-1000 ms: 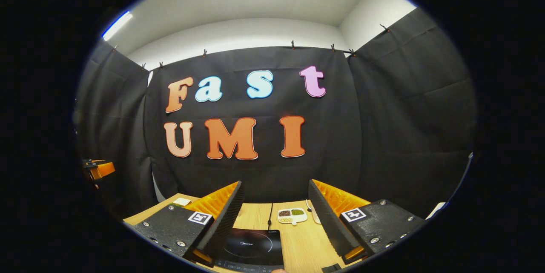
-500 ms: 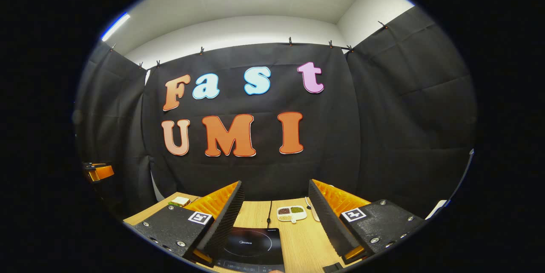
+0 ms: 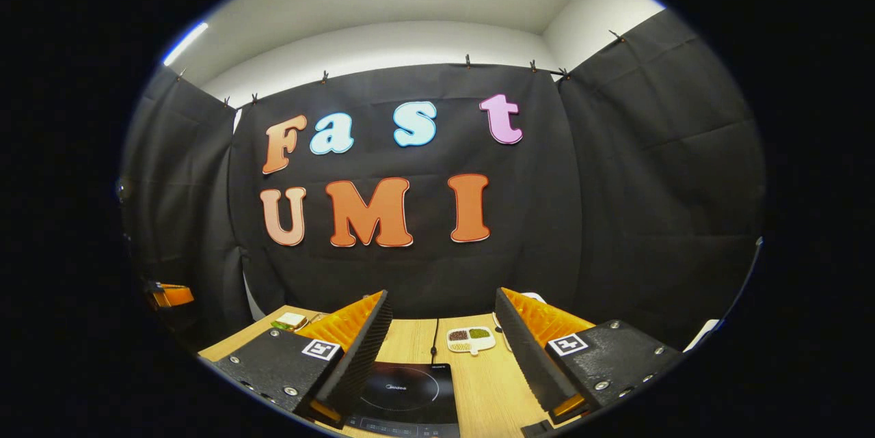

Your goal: First push the handle of the pot to place it horizontally, then grasp the pot with both hands and set it on the induction cooktop.

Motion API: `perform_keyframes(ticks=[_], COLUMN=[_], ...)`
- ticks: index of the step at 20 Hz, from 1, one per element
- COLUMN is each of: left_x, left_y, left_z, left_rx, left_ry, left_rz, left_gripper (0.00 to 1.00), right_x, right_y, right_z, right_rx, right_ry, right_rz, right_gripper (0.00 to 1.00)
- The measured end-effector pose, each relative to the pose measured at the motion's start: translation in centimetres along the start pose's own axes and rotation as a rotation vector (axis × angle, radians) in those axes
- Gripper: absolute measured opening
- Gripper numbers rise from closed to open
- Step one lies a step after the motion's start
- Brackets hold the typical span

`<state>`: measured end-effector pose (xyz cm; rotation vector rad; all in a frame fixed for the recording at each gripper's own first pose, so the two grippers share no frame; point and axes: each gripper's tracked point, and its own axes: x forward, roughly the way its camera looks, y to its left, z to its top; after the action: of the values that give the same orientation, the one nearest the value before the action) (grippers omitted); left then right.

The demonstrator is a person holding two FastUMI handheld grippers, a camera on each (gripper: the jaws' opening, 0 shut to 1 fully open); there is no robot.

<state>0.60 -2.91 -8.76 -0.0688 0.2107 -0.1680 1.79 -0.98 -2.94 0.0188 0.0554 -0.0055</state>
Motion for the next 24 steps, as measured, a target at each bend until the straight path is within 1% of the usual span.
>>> perform_keyframes(ticks=[3, 4, 10, 15, 17, 19, 21, 24], left_x=[-0.1, 0.0, -1.3, -2.1, -2.5, -2.9, -3.5, -4.1], left_y=[0.2, 0.0, -2.1, -2.9, -3.3, -3.6, -3.8, -4.3], left_z=[-2.1, -2.9, -9.5, -15.3, -18.3, -20.4, -22.2, -24.6], left_rx=[0.010, 0.008, -0.019, 0.004, 0.000, -0.010, -0.002, -0.022], left_ry=[0.032, 0.048, 0.180, 0.307, 0.380, 0.432, 0.472, 0.532], left_rz=[0.009, 0.004, -0.067, -0.081, -0.093, -0.101, -0.099, -0.108], left_gripper=[0.11, 0.02, 0.03, 0.03, 0.03, 0.02, 0.03, 0.03], right_x=[0.1, 0.2, 0.7, 1.1, 1.1, 1.1, 1.1, 1.1], right_y=[0.0, -0.1, -1.0, -1.5, -1.9, -2.1, -2.0, -2.2], right_z=[-0.4, -0.5, -1.3, -2.2, -2.4, -2.4, -2.6, -2.9], right_rx=[0.003, 0.006, 0.037, 0.045, 0.043, 0.038, 0.040, 0.045], right_ry=[0.006, 0.009, 0.021, 0.033, 0.036, 0.034, 0.036, 0.044], right_rz=[-0.001, 0.000, -0.011, -0.016, -0.026, -0.034, -0.027, -0.026], right_gripper=[0.95, 0.95, 0.95, 0.95, 0.95, 0.95, 0.95, 0.95])
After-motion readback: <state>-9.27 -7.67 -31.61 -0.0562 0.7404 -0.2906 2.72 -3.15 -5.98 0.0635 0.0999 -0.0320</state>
